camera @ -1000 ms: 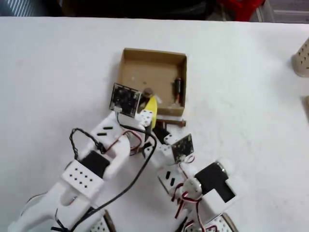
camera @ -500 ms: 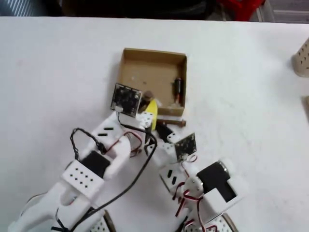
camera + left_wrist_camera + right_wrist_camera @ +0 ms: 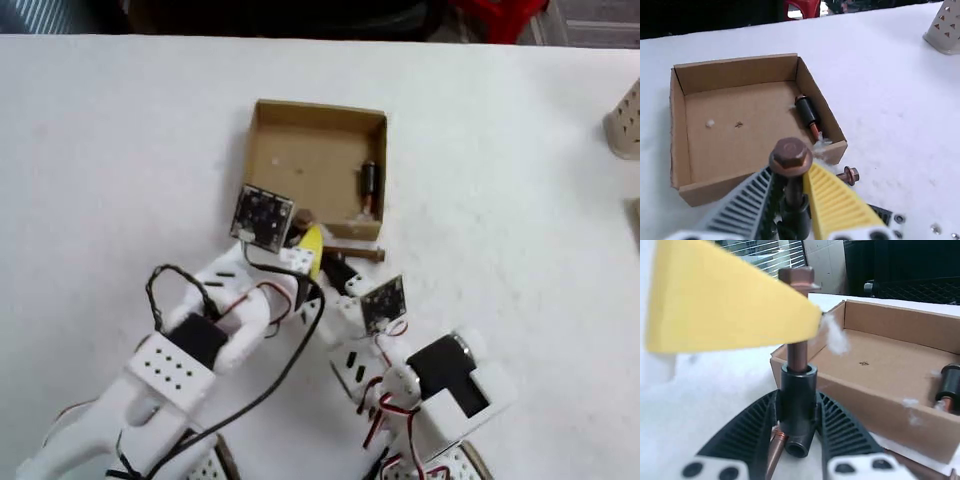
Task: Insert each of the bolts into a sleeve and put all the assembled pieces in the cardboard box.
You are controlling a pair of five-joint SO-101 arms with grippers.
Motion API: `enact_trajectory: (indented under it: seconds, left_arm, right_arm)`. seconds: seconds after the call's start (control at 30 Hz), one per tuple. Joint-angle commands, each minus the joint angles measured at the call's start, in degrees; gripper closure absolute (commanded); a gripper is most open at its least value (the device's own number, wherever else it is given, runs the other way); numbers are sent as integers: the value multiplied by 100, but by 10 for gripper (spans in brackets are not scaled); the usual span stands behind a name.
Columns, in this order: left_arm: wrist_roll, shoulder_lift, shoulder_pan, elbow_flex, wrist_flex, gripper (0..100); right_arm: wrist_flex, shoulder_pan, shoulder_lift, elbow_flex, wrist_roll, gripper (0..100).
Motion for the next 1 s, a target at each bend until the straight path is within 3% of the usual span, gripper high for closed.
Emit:
enact_trajectory:
  seconds: [0.0,0.2,0.47,0.73,0.97]
  left_arm:
    - [18,-207,-22,316,-299,976]
    - [18,-215,4,844,-844,976]
    - [9,-215,-40,835,-905,963]
    - [35,-215,-48,862,-809,637]
    - [26,-215,-84,835,-747,600]
  right_arm:
    - [-154,119,-4,-44,-26,981]
    - [-154,119,-4,-35,-26,981]
    - [-154,119,-4,-26,-26,981]
    - [-154,119,-4,-26,-26,981]
    - [-154,119,-4,-26,-26,981]
